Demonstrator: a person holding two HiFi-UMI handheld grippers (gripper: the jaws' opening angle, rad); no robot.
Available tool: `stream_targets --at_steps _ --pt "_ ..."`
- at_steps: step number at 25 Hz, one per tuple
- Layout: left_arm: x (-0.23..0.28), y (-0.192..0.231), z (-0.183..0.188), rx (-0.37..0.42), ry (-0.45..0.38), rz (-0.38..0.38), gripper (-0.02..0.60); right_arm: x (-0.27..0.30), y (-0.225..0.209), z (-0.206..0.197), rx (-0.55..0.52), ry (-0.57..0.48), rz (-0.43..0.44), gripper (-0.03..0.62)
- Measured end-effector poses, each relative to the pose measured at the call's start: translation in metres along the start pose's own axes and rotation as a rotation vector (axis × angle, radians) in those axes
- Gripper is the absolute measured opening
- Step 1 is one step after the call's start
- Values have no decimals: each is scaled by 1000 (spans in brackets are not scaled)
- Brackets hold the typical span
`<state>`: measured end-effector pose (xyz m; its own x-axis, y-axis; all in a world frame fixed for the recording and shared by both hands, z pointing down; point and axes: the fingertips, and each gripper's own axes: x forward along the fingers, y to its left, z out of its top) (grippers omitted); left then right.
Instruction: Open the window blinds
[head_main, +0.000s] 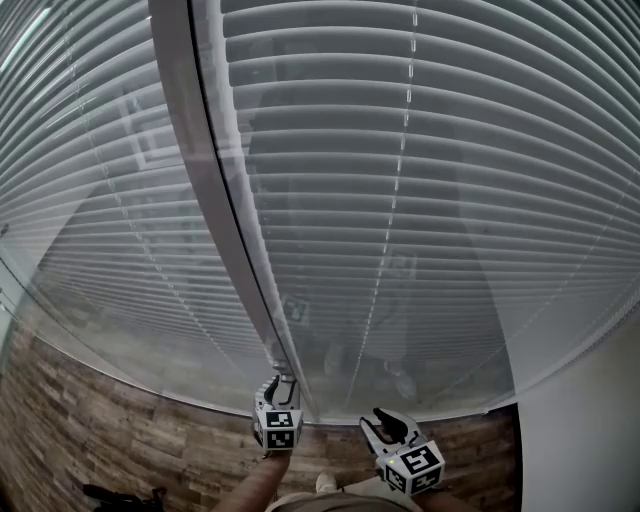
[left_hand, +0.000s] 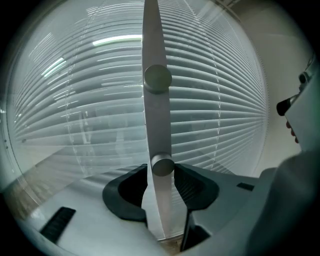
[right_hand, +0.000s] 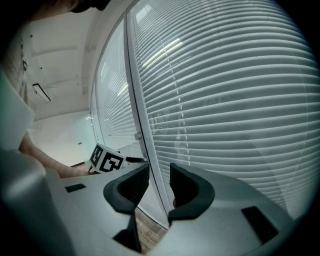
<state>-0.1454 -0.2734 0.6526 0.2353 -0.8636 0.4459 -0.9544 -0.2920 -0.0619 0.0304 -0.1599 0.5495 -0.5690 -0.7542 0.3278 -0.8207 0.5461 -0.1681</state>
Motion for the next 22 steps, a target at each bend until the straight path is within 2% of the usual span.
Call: stream_targets --at_steps 10,22 --pt "0 -2 -1 -20 -3 11 147 1 -3 0 4 -1 -4 121" --pt "-2 -1 2 -191 -6 -34 141 7 3 1 5 0 5 121"
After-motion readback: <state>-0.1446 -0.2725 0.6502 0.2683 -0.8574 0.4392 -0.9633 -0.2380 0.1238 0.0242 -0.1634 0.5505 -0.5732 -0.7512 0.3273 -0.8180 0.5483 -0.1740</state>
